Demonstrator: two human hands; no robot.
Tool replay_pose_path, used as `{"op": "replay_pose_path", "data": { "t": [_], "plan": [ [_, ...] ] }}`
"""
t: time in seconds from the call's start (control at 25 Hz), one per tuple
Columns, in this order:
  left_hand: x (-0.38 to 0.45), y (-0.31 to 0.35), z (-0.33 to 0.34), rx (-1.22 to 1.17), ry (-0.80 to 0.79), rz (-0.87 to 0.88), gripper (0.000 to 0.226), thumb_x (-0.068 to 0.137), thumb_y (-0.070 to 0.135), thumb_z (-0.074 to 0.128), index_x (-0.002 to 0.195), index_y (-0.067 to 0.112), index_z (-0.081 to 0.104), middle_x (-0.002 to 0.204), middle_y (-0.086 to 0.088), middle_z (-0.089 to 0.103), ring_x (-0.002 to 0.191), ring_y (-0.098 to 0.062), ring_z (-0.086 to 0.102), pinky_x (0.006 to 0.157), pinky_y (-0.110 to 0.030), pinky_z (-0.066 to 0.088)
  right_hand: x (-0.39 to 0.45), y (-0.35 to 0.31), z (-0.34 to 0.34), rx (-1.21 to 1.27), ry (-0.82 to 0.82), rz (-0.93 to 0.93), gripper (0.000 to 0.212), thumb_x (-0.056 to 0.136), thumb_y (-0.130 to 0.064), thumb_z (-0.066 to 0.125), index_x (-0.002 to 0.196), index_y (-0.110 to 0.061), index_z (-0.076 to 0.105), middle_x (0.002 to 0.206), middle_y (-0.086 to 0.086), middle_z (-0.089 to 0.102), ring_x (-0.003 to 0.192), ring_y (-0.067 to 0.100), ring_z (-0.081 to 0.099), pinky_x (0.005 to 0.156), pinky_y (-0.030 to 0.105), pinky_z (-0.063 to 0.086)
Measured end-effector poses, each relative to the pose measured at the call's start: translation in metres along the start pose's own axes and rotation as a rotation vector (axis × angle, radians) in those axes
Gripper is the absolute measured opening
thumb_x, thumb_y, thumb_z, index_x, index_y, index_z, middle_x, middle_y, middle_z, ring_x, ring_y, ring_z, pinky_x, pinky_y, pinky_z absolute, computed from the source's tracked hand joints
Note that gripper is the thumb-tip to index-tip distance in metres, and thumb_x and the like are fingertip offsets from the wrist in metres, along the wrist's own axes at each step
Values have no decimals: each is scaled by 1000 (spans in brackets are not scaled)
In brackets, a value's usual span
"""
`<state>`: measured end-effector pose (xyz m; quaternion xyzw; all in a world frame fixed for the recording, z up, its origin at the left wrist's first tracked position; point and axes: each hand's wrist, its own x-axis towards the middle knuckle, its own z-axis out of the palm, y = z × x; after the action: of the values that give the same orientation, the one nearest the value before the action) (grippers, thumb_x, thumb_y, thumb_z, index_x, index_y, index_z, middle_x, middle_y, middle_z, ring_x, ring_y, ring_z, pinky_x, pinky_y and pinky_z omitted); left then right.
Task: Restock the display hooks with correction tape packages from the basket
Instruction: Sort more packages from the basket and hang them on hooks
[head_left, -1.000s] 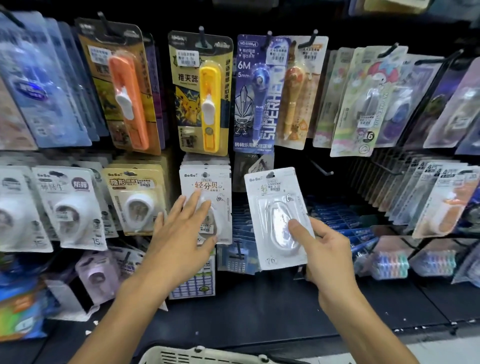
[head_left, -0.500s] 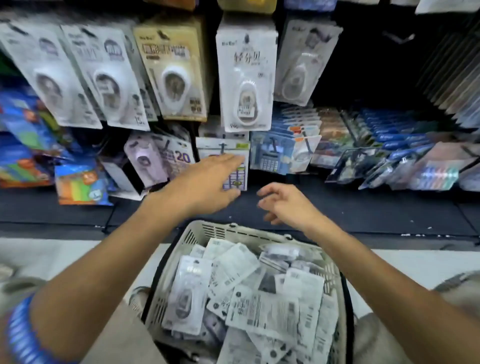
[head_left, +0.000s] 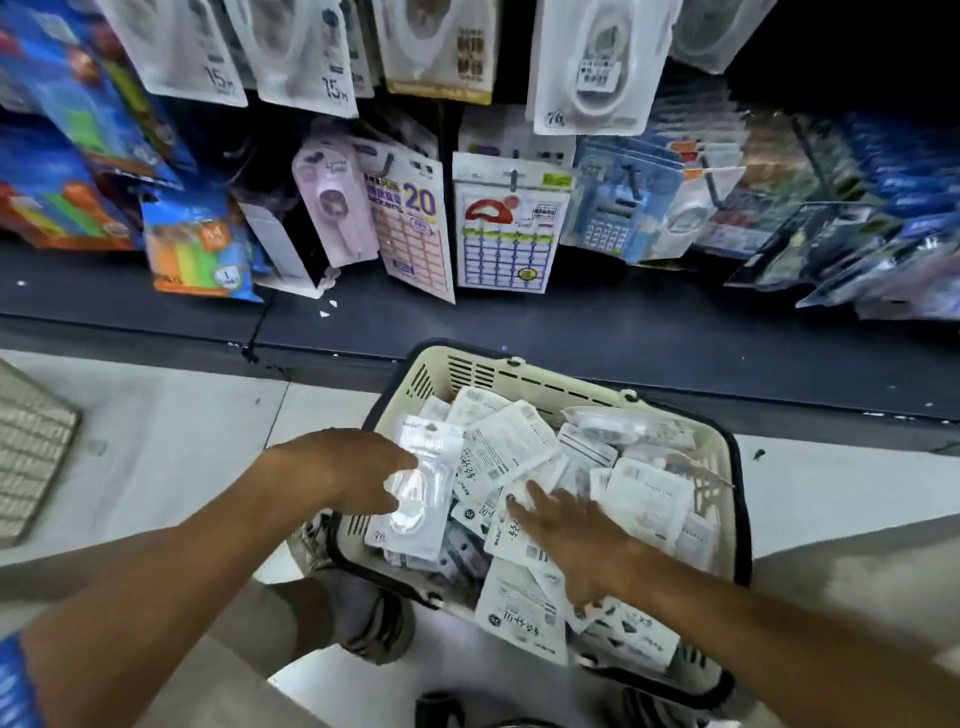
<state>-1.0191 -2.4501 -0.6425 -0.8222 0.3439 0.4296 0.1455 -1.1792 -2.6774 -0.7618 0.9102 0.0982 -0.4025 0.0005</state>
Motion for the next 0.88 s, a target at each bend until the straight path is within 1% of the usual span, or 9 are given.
{"op": "replay_pose_path", "data": {
  "t": [0.12, 0.2, 0.24, 0.32, 0.4, 0.44, 0.64, 0.76, 0.88],
  "plan": [
    [9, 3, 0, -5, 16, 52, 60, 102, 45, 51, 157, 38, 28, 159, 3, 40, 140, -22, 45, 110, -33, 40, 11, -6, -9, -87, 273, -28, 94, 86, -3, 62, 160, -15, 5, 166, 14, 14, 147, 41, 24, 114, 54, 35],
    [13, 1, -3, 3, 46, 69, 58, 103, 43, 50, 157, 36, 29, 156, 1, 43, 137, -24, 48, 105, -32, 40, 25, -10, -15, -82, 452, 12, 80, 88, 0, 50, 159, -15, 16, 161, 12, 31, 140, 39, 36, 107, 49, 43],
    [15, -1, -4, 8, 55, 71, 58, 103, 42, 49, 157, 35, 29, 155, 0, 44, 136, -24, 48, 104, -31, 41, 31, -12, -17, -44, 492, 16, 82, 88, 2, 48, 159, -17, 14, 164, 12, 26, 144, 39, 32, 111, 49, 39],
    [18, -4, -3, 12, 57, 60, 58, 104, 41, 49, 157, 35, 29, 155, -1, 45, 136, -25, 48, 104, -32, 41, 39, -14, -17, -25, 438, -55, 98, 85, 7, 51, 161, -24, -2, 170, 6, -8, 155, 35, 0, 124, 50, 9],
    [20, -8, -1, 7, 48, 48, 58, 104, 41, 49, 158, 35, 27, 155, -1, 44, 138, -24, 46, 104, -32, 41, 44, -13, -18, -73, 292, -150, 115, 81, 9, 60, 159, -30, -15, 161, -1, -34, 148, 28, -28, 112, 48, -27],
    [20, -9, 0, 4, 41, 46, 59, 104, 41, 49, 158, 35, 27, 156, -1, 43, 139, -24, 45, 105, -32, 40, 45, -12, -18, -102, 246, -180, 120, 80, 8, 65, 158, -32, -18, 158, -2, -38, 145, 26, -33, 104, 48, -33],
    [24, -12, 4, -3, 30, 51, 59, 103, 41, 50, 157, 35, 27, 158, 1, 41, 141, -21, 43, 106, -32, 39, 51, 6, -19, -295, 204, -386, 123, 81, 0, 72, 157, -37, -18, 163, 0, -31, 150, 29, -27, 118, 50, -17],
    [27, -12, 4, -7, 26, 53, 59, 103, 41, 49, 158, 35, 27, 158, 2, 41, 140, -22, 44, 106, -33, 40, 48, 13, -15, -419, 376, -369, 111, 91, 3, 53, 152, -34, -30, 161, 2, -36, 152, 34, -21, 116, 53, -21],
    [29, -10, 5, -13, 23, 58, 59, 104, 41, 48, 158, 35, 26, 159, 2, 40, 141, -22, 44, 109, -34, 40, 54, 2, -15, -376, 607, -204, 107, 91, -11, 56, 154, -25, -29, 165, 10, -26, 153, 38, -7, 120, 63, 0]
  ]
}}
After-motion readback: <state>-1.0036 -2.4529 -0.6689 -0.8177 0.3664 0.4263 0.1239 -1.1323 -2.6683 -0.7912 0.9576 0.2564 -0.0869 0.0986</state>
